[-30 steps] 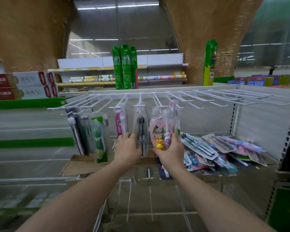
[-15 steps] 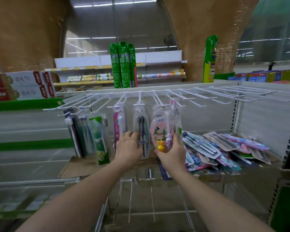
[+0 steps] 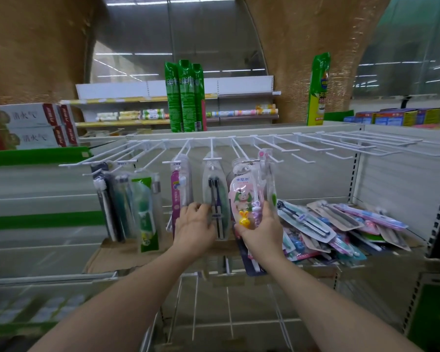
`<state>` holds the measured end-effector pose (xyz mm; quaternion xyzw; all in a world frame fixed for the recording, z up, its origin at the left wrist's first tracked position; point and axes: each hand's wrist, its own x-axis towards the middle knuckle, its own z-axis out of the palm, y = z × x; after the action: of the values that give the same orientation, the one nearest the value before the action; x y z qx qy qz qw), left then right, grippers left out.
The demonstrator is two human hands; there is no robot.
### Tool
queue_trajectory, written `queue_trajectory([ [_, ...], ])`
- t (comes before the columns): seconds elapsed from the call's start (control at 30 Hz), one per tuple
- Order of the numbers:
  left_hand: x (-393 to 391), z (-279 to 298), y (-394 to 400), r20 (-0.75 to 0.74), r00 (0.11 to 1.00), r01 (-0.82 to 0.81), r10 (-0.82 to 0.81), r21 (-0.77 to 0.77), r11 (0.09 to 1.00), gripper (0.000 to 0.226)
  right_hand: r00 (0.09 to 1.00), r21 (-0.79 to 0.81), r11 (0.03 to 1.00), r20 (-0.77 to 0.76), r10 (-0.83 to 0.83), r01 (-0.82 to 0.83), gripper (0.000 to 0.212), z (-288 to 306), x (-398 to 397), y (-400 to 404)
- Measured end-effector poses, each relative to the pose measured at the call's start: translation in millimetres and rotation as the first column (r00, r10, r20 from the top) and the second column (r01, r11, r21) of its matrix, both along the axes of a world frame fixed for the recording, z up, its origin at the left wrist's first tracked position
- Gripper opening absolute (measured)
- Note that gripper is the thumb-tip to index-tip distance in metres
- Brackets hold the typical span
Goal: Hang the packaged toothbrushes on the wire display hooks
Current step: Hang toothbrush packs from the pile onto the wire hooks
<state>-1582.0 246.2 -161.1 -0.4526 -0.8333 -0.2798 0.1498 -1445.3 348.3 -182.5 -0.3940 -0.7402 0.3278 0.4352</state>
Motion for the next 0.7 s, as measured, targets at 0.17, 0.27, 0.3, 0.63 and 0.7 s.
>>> queue_trajectory([
  [0.17, -3.3, -2.3, 2.3, 0.005, 1.0, 0.001, -0.001, 0.009, 1.0, 0.048, 0.997, 0.024, 0.999, 0.071, -0.044, 0.042, 0.09, 10.4, -14.1, 12.7],
  [0.27, -5.5, -4.3, 6.8, 0.011, 1.0, -0.025, 0.025, -0.016, 1.0, 0.048, 0.993, -0.001, 0.998, 0.098, -0.068, 0.069, 0.09, 15.4, -22.5, 20.0],
  [0.3, -6.0, -5.1, 8.1, 0.014, 0.999, -0.036, 0.036, -0.02, 0.999, 0.048, 0.991, -0.008, 0.997, 0.112, -0.071, 0.072, 0.091, 16.2, -24.4, 22.1],
  [0.63, 6.4, -21.3, 9.7, 0.074, 0.993, -0.087, 0.089, -0.035, 0.996, 0.061, 0.985, 0.005, 1.0, 0.17, -0.008, 0.007, 0.095, 2.3, -16.0, 29.1],
  [0.7, 13.0, -24.8, 4.6, 0.092, 0.992, -0.09, 0.091, -0.023, 0.996, 0.066, 0.99, -0.005, 1.0, 0.142, 0.02, -0.02, 0.094, -2.3, -12.7, 27.4],
])
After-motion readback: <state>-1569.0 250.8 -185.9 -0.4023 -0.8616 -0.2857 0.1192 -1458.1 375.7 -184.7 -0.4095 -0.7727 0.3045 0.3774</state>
